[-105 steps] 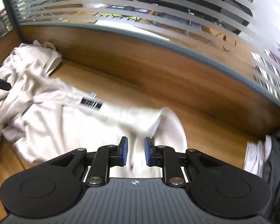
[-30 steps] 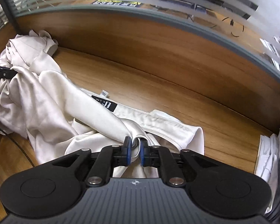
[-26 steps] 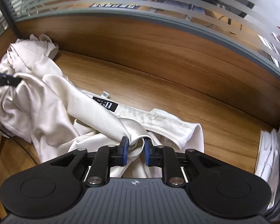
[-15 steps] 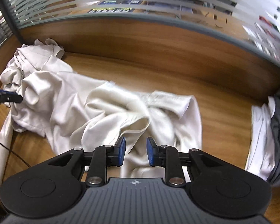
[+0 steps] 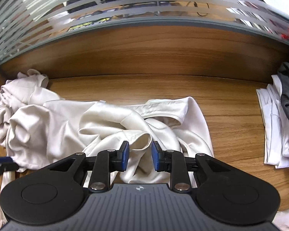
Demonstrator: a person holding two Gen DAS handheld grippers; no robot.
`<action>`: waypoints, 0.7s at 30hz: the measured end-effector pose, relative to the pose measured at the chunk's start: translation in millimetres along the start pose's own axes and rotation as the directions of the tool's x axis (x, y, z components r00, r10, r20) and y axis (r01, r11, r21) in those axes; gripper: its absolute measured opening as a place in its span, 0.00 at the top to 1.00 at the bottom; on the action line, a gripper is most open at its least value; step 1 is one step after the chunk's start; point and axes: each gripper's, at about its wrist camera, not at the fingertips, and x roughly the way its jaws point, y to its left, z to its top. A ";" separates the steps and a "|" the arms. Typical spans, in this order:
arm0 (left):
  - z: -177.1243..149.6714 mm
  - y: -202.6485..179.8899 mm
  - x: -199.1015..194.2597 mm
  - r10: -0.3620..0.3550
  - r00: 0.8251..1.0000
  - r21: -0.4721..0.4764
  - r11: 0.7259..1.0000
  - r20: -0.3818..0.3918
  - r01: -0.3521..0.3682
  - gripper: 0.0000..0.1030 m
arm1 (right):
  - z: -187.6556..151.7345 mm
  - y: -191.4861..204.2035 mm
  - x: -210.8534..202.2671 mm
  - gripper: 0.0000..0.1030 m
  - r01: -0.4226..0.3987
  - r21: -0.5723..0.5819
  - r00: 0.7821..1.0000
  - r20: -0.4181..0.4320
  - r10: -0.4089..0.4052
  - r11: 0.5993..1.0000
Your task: Fold clothes
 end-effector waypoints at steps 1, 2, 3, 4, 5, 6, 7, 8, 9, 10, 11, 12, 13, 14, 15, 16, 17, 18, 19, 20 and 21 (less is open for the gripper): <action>-0.7 -0.4 3.2 0.002 1.000 0.000 1.000 -0.005 -0.002 0.59 | 0.1 -1.4 1.9 0.79 0.001 0.000 1.000 -0.005 -0.001 1.000; -1.4 -1.0 6.8 0.003 1.000 0.000 1.000 -0.011 -0.003 0.59 | 0.1 -2.8 3.7 0.88 0.001 0.000 1.000 -0.009 -0.001 1.000; -1.5 -1.7 11.0 0.004 1.000 -0.002 1.000 -0.019 -0.004 0.59 | 0.2 -4.2 5.6 0.95 0.002 -0.001 1.000 -0.014 -0.002 1.000; -1.0 -2.9 14.9 0.005 1.000 -0.007 1.000 -0.025 -0.005 0.59 | -1.2 -5.0 5.5 0.97 0.001 -0.005 1.000 -0.018 -0.001 1.000; -0.3 -4.9 18.4 0.003 1.000 -0.009 1.000 -0.027 -0.003 0.58 | -3.3 -5.7 4.5 0.99 0.000 -0.012 1.000 -0.021 0.000 1.000; 0.2 -7.2 21.7 0.002 1.000 -0.010 1.000 -0.027 -0.002 0.57 | -5.8 -6.3 2.7 1.00 0.000 -0.020 1.000 -0.025 -0.001 1.000; 0.8 -9.8 25.0 0.007 1.000 -0.009 1.000 -0.026 -0.007 0.55 | -8.5 -7.0 0.5 1.00 0.001 -0.029 1.000 -0.028 -0.002 1.000; 1.7 -12.4 28.4 0.013 1.000 -0.003 1.000 -0.025 -0.014 0.53 | -11.8 -8.2 -3.3 1.00 0.006 -0.035 1.000 -0.030 -0.007 0.999; 2.5 -14.7 31.8 0.024 0.999 0.003 1.000 -0.023 -0.024 0.52 | -15.4 -9.7 -7.9 1.00 0.012 -0.041 0.999 -0.031 -0.013 0.999; 2.9 -16.5 35.2 0.042 0.999 0.010 0.999 -0.020 -0.042 0.51 | -18.9 -11.2 -12.4 1.00 0.018 -0.047 0.999 -0.032 -0.019 0.999; 3.0 -17.7 38.7 0.057 0.998 0.020 0.998 -0.018 -0.057 0.54 | -22.5 -12.7 -16.9 1.00 0.024 -0.053 0.999 -0.034 -0.026 0.998; 2.6 -17.6 41.9 0.064 0.998 0.034 0.997 -0.022 -0.064 0.57 | -26.5 -15.7 -22.6 1.00 0.032 -0.056 0.999 -0.034 -0.034 0.998; 2.0 -16.4 44.1 0.074 0.997 0.042 0.996 -0.026 -0.072 0.78 | -30.8 -19.2 -28.7 1.00 0.040 -0.057 0.999 -0.034 -0.042 0.998; 1.0 -14.0 44.9 0.082 0.996 0.041 0.996 -0.030 -0.081 0.97 | -35.4 -23.4 -36.1 1.00 0.052 -0.058 0.998 -0.032 -0.053 0.997; -0.4 -10.6 43.9 0.079 0.996 0.035 0.996 -0.034 -0.078 0.98 | -40.3 -28.0 -44.0 1.00 0.064 -0.058 0.997 -0.030 -0.066 0.996; -2.2 -6.8 40.5 0.075 0.997 0.022 0.997 -0.029 -0.074 0.98 | -45.1 -32.4 -52.4 1.00 0.077 -0.057 0.997 -0.027 -0.079 0.995; -4.1 -2.9 35.2 0.076 0.997 0.013 0.997 -0.023 -0.076 0.98 | -49.9 -36.7 -61.0 1.00 0.091 -0.055 0.995 -0.025 -0.092 0.994; -6.4 0.6 28.8 0.079 0.997 0.014 0.997 -0.016 -0.078 0.98 | -54.9 -41.0 -69.7 1.00 0.104 -0.055 0.994 -0.024 -0.106 0.993; -9.2 3.9 21.7 0.082 0.997 0.018 0.996 -0.009 -0.082 0.98 | -60.2 -45.2 -78.4 1.00 0.118 -0.055 0.993 -0.023 -0.119 0.991; -12.3 7.9 13.6 0.085 0.996 0.019 0.996 -0.002 -0.085 0.98 | -65.4 -49.4 -87.2 1.00 0.131 -0.056 0.991 -0.022 -0.133 0.990; -16.0 12.2 5.0 0.084 0.996 0.019 0.996 0.006 -0.084 0.98 | -71.0 -52.7 -94.8 1.00 0.143 -0.059 0.989 -0.023 -0.145 0.988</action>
